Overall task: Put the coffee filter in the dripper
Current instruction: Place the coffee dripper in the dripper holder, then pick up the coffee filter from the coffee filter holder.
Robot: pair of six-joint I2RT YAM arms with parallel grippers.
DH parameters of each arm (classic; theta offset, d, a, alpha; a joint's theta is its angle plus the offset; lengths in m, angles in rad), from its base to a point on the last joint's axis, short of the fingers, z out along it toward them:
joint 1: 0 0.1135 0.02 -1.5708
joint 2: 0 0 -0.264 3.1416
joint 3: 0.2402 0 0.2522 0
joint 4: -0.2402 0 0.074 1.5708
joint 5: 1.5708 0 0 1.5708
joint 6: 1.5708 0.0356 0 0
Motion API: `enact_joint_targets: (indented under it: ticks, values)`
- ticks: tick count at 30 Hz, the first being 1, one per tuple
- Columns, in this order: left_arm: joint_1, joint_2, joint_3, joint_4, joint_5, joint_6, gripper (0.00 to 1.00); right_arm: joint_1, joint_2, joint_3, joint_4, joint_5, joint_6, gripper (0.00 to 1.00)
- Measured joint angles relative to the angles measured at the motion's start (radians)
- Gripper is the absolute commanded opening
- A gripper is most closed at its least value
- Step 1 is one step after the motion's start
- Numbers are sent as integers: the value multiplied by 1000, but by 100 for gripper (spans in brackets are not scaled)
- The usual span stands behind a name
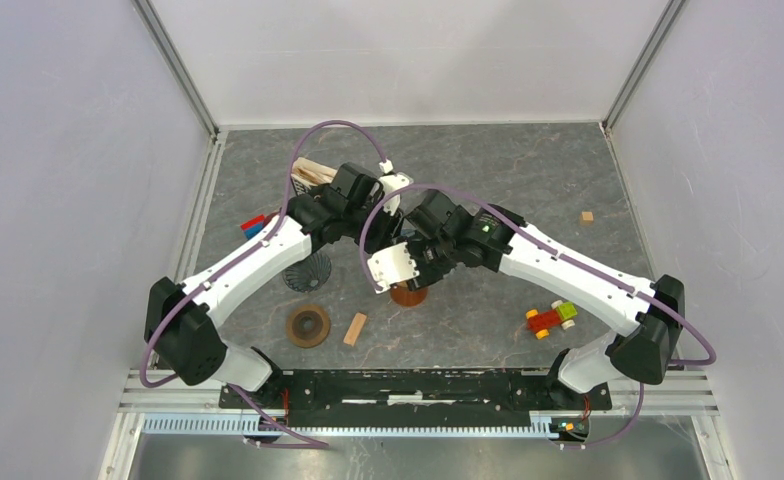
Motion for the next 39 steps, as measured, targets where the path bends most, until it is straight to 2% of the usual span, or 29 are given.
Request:
enact_joint_targets:
  ticks: [7, 13, 16, 18, 20, 25, 27, 31, 35, 39]
  values:
    - [0, -12, 2, -5, 1, 8, 58, 5, -27, -23, -5, -7, 15, 63]
    - [0, -43, 28, -6, -1, 21, 79, 5, -93, -34, 4, -21, 43, 64]
    - [8, -82, 50, -6, -1, 38, 84, 3, -135, -35, 16, -42, 70, 63]
    - [27, -110, 76, -18, 1, 43, 81, -10, -163, -36, 28, -61, 92, 62]
    - [75, -122, 119, -43, 9, 43, 74, -39, -190, -37, 41, -84, 112, 62]
    - [352, -64, 252, -86, 45, 34, 69, -146, -248, -60, 92, -131, 156, 61]
    - [423, -22, 272, -92, 27, 39, 66, -172, -262, -76, 103, -148, 168, 61]
    - [452, 82, 310, -146, 8, 116, 59, -192, -281, -117, 126, -182, 182, 60]
    - [455, 233, 436, -233, 8, 257, 51, -206, -288, -153, 134, -196, 185, 60]
    - [466, 373, 572, -297, 9, 375, 50, -226, -295, -179, 137, -204, 189, 60]
